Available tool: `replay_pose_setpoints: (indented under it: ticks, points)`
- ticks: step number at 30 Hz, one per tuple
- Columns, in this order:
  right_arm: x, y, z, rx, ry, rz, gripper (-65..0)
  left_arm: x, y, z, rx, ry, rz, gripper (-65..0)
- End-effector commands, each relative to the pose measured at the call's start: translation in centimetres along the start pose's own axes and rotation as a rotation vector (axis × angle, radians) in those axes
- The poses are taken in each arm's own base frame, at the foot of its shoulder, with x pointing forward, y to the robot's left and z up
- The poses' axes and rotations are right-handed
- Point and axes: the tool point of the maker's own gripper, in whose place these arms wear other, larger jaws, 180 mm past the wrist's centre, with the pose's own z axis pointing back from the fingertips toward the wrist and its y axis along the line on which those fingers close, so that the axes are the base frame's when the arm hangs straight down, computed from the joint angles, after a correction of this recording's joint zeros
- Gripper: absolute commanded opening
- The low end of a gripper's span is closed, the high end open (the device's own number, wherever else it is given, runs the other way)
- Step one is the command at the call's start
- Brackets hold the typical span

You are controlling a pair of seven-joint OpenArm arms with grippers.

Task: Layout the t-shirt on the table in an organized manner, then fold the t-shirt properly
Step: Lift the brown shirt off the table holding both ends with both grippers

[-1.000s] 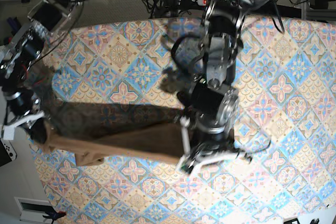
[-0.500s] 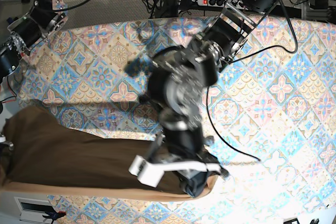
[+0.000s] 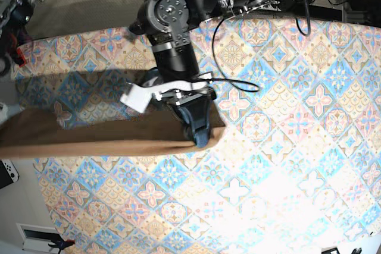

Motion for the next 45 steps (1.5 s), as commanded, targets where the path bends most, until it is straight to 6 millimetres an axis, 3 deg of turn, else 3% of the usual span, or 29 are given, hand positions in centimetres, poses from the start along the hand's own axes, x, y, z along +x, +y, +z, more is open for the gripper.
replay_pose_setpoints:
  ticks: [1,8,13,17,22,28,30,34,38,42,45]
  points:
    - [2.0,0.6,-0.2,0.033,-0.072,0.006,-65.0,0.4,0.7,0.6,0.016,-0.008,0.041,-65.0]
    - [2.3,0.4,0.7,0.026,-0.091,0.009,-65.0,0.4,0.4,0.8,0.006,-0.008,0.053,-65.0]
    - [0.9,1.3,-0.6,0.053,-0.03,-0.009,-65.0,0.1,0.5,0.6,0.011,0.003,0.051,-65.0]
    - [-1.7,3.0,-2.7,0.101,0.087,-0.039,-65.0,-1.8,-0.1,-1.9,-0.046,0.095,0.08,-65.0]
    - [-3.2,4.8,-5.6,0.142,0.17,0.007,-65.0,-4.2,-1.4,-5.6,-0.17,0.199,0.169,-65.0]
    - [-6.3,10.0,-11.2,0.257,0.26,0.111,-65.0,-8.1,-3.1,-11.2,-0.287,0.317,0.283,-65.0]
    - [-9.3,11.0,-12.4,0.277,0.322,0.086,-65.0,-9.8,-4.3,-13.1,-0.317,0.372,0.269,-65.0]
    - [-17.3,11.3,-13.1,0.26,0.503,-0.024,-65.0,-13.2,-7.4,-16.4,-0.377,0.449,0.22,-65.0]
    - [-25.3,10.4,-11.7,0.203,0.693,-0.08,-65.0,-16.7,-9.7,-18.9,-0.421,0.522,0.242,-65.0]
    - [-30.1,12.6,-11.8,0.231,0.781,-0.066,-65.0,-19.8,-10.8,-20.3,-0.441,0.592,0.27,-65.0]
    - [-33.3,13.6,-10.7,0.256,0.852,-0.059,-65.0,-21.8,-11.7,-20.6,-0.452,0.628,0.302,-65.0]
